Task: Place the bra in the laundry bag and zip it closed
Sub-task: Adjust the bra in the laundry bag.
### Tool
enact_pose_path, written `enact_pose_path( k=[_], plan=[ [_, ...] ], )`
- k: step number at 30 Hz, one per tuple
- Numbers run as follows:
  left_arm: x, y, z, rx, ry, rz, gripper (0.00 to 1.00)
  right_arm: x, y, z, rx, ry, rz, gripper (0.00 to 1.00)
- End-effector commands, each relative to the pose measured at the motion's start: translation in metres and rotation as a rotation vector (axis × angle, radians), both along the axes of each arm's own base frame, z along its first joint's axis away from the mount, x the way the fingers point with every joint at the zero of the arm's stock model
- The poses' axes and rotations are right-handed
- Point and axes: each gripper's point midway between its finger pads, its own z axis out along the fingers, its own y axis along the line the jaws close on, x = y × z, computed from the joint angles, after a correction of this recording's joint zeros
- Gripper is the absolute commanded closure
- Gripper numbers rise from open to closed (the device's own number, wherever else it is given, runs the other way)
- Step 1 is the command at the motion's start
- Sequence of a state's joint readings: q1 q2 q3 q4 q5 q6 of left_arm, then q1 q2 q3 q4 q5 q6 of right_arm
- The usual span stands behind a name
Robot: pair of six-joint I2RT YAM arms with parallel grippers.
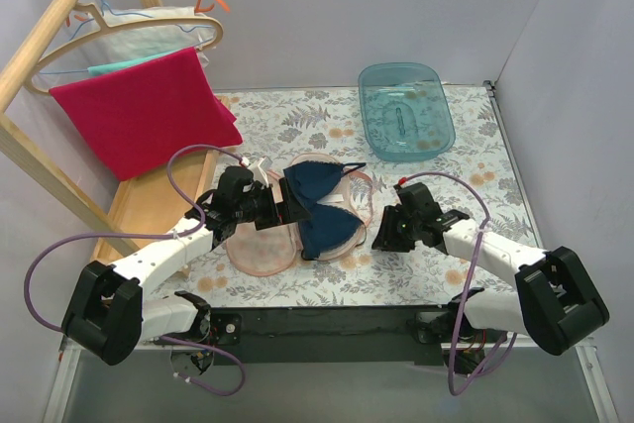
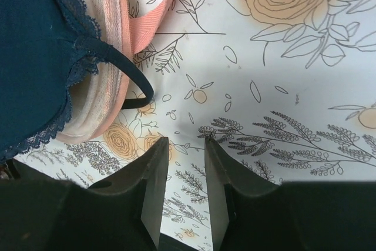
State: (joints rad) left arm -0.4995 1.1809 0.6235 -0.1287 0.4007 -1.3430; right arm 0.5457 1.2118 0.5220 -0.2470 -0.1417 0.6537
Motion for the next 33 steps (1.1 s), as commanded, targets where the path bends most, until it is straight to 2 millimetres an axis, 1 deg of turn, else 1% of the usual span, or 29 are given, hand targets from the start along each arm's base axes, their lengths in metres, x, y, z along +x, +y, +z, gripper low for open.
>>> enact_pose_path(
  k=[1, 2, 10, 13, 19, 20, 21, 22, 27, 30, 33],
  plan=[
    [0.003, -0.001, 0.015, -0.013, -0.034, 0.007, 0.09, 0.015, 0.016, 0.012, 0.056, -0.055, 0.041, 0.62],
    [0.004, -0.001, 0.015, -0.013, -0.035, 0.008, 0.09, 0.016, 0.017, 0.011, 0.057, -0.053, 0.043, 0.62],
    [0.006, -0.001, 0.013, -0.004, -0.029, 0.012, 0.09, 0.025, 0.029, 0.024, 0.105, -0.079, 0.053, 0.62],
    [0.007, -0.002, 0.012, 0.000, -0.027, 0.010, 0.09, 0.027, 0.033, 0.027, 0.121, -0.078, 0.055, 0.62],
    [0.007, -0.001, 0.013, 0.000, -0.036, 0.011, 0.09, 0.035, 0.038, 0.021, 0.115, -0.061, 0.047, 0.62],
    [0.008, -0.002, 0.015, -0.003, -0.040, 0.011, 0.09, 0.037, 0.038, 0.018, 0.108, -0.052, 0.046, 0.62],
    [0.008, -0.001, 0.015, -0.001, -0.041, 0.012, 0.09, 0.040, 0.040, 0.019, 0.106, -0.059, 0.049, 0.62],
    [0.008, -0.001, 0.015, 0.000, -0.042, 0.013, 0.09, 0.040, 0.040, 0.015, 0.099, -0.048, 0.051, 0.62],
    [0.006, 0.001, 0.013, 0.007, -0.039, 0.020, 0.09, 0.046, 0.041, 0.012, 0.085, -0.049, 0.052, 0.63],
    [0.006, 0.001, 0.013, 0.006, -0.037, 0.020, 0.09, 0.047, 0.041, 0.008, 0.075, -0.045, 0.052, 0.66],
    [0.006, 0.001, 0.013, 0.007, -0.037, 0.018, 0.09, 0.045, 0.039, 0.008, 0.067, -0.041, 0.050, 0.72]
  ],
)
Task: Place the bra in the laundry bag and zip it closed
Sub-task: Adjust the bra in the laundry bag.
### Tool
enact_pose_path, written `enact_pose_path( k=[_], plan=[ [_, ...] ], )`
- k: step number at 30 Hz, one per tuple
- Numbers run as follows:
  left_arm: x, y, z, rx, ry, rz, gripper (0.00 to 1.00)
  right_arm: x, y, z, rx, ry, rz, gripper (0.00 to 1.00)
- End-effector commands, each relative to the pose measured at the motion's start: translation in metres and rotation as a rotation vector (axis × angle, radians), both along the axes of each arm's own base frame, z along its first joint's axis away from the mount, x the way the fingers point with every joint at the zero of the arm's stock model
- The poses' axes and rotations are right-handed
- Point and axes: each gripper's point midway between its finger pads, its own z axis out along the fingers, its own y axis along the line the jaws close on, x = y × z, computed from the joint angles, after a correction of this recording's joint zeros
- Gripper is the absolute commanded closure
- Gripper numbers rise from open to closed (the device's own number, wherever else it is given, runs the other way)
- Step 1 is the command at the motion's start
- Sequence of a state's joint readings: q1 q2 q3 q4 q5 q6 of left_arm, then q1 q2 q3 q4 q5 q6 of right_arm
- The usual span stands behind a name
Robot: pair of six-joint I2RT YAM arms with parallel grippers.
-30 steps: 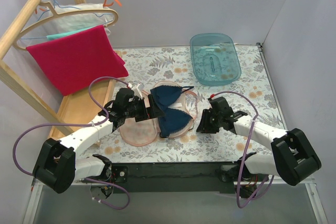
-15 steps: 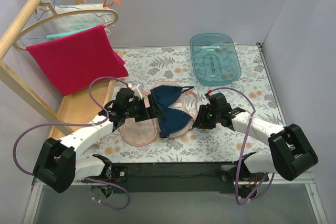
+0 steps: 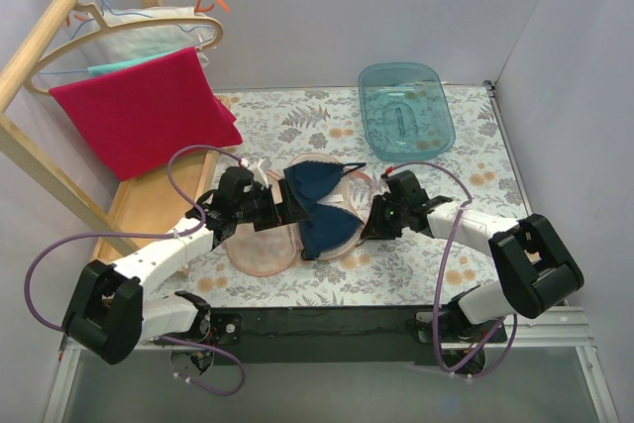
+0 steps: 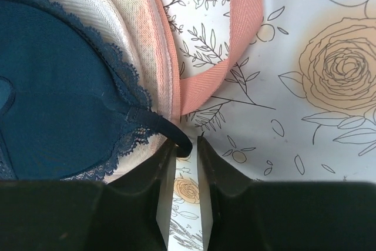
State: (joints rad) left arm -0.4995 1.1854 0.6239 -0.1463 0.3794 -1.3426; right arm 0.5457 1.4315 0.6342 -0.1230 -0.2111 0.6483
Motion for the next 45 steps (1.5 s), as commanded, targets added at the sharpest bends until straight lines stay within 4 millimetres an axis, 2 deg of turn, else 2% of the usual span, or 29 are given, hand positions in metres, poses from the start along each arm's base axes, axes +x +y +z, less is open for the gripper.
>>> enact_pose_path(
  k=[1, 8, 12, 19, 24, 32, 38, 45],
  plan=[
    [0.005, -0.002, 0.017, -0.013, -0.048, 0.001, 0.09, 0.012, 0.004, 0.011, 0.005, -0.051, 0.002, 0.78],
    [0.003, -0.002, 0.014, -0.012, -0.040, 0.000, 0.09, 0.000, -0.007, 0.001, -0.034, -0.028, 0.008, 0.82],
    [0.004, -0.002, 0.016, -0.014, -0.047, -0.001, 0.09, -0.005, -0.007, -0.001, -0.029, -0.015, 0.019, 0.98],
    [0.002, -0.002, 0.015, -0.017, -0.041, -0.005, 0.09, -0.011, -0.003, 0.019, 0.023, -0.041, 0.050, 0.99],
    [0.001, -0.002, 0.014, -0.017, -0.037, -0.007, 0.09, -0.024, 0.006, 0.032, 0.078, -0.005, 0.129, 0.99],
    [0.000, -0.002, 0.013, -0.016, -0.035, -0.009, 0.09, -0.045, 0.029, 0.051, 0.215, 0.082, 0.298, 0.99],
    [0.000, -0.002, 0.014, -0.017, -0.037, -0.007, 0.09, -0.042, 0.044, 0.069, 0.306, 0.077, 0.321, 0.99],
    [-0.001, -0.002, 0.012, -0.014, -0.034, -0.016, 0.09, -0.038, 0.058, 0.080, 0.404, 0.114, 0.269, 0.99]
  ],
)
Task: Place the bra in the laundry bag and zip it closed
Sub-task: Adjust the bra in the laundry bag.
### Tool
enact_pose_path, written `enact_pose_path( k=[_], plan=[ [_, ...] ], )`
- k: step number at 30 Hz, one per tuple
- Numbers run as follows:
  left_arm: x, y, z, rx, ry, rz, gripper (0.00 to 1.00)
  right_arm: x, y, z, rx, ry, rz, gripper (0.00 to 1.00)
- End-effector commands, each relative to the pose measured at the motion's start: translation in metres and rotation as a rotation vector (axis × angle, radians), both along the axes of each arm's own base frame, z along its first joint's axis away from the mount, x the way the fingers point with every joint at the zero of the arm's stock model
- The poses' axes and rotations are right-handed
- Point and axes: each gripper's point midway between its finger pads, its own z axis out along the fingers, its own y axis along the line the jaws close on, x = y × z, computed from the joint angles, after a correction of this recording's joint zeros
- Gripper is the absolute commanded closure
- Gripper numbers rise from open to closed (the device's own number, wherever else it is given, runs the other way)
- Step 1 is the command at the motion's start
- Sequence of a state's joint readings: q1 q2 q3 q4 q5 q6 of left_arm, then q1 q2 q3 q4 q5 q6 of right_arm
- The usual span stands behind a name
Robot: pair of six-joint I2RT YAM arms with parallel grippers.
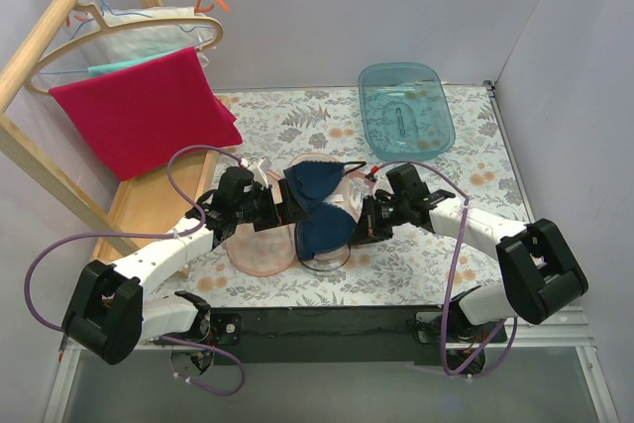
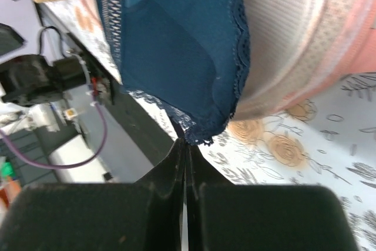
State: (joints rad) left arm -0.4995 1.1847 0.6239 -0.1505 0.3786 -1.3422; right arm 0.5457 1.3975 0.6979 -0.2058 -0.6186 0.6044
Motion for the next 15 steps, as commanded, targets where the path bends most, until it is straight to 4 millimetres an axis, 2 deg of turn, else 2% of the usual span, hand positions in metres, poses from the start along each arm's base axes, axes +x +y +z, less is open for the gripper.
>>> enact_pose_path(
  k=[1, 15],
  plan=[
    [-0.001, -0.002, 0.013, -0.020, -0.039, -0.020, 0.09, 0.006, 0.018, 0.025, 0.125, 0.002, -0.008, 0.99],
    [-0.006, 0.000, 0.017, -0.002, -0.056, -0.045, 0.09, 0.016, 0.030, 0.043, 0.262, 0.066, -0.158, 0.99]
  ],
)
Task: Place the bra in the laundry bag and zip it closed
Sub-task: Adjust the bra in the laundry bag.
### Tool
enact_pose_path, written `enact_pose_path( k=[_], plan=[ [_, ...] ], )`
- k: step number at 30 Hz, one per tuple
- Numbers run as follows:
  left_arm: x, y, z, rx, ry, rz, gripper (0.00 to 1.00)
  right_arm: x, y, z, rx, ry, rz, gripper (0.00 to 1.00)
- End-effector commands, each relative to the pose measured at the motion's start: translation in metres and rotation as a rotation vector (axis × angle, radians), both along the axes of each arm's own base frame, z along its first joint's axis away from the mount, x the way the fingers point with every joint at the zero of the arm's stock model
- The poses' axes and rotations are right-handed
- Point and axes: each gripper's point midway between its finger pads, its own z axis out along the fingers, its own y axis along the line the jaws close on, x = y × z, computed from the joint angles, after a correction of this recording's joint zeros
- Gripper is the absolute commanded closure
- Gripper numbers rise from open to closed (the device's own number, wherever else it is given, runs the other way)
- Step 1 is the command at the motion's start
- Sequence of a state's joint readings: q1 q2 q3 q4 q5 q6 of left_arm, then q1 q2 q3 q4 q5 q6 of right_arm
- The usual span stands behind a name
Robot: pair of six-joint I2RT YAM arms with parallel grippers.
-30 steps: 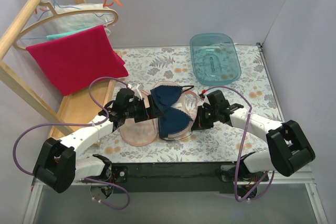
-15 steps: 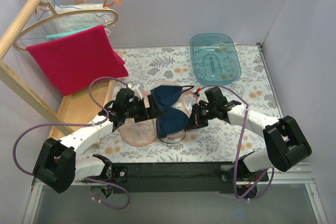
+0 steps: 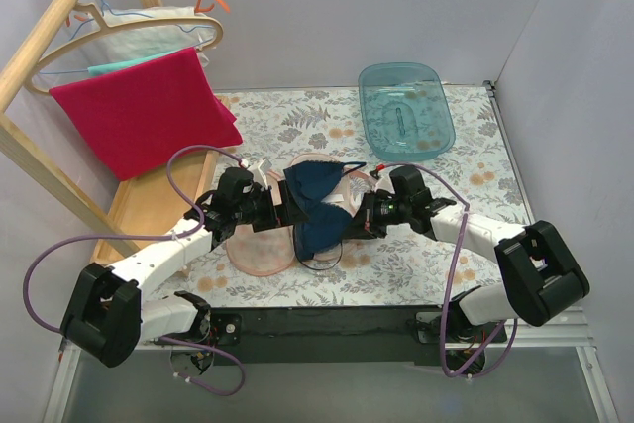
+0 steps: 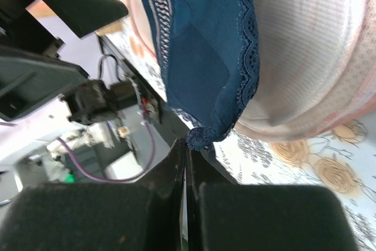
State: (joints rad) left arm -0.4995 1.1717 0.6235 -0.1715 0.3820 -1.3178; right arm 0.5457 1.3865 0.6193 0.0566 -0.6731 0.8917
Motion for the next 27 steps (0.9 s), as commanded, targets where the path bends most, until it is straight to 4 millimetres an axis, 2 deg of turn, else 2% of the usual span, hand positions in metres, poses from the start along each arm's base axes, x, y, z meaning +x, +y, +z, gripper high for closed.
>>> enact_pose_path(
  k=[1, 11, 15, 19, 22, 27],
  plan=[
    [-0.002, -0.002, 0.018, -0.015, -0.051, -0.030, 0.09, 0.008, 0.011, 0.027, 0.113, -0.009, -0.052, 0.99],
    [-0.010, -0.004, 0.017, -0.021, -0.034, -0.072, 0.09, 0.034, 0.019, 0.041, 0.186, 0.035, -0.198, 0.99],
    [-0.014, -0.005, 0.019, -0.028, -0.029, -0.094, 0.10, 0.042, 0.019, 0.026, 0.169, 0.103, -0.275, 0.99],
    [-0.022, -0.009, 0.025, -0.048, -0.049, -0.152, 0.10, 0.050, 0.021, 0.021, 0.188, 0.129, -0.316, 0.99],
    [-0.033, -0.018, 0.031, -0.075, -0.056, -0.237, 0.12, 0.054, 0.024, 0.017, 0.203, 0.155, -0.332, 0.99],
    [-0.049, -0.035, 0.022, -0.058, -0.026, -0.340, 0.18, 0.060, 0.028, 0.012, 0.235, 0.197, -0.353, 0.99]
  ],
)
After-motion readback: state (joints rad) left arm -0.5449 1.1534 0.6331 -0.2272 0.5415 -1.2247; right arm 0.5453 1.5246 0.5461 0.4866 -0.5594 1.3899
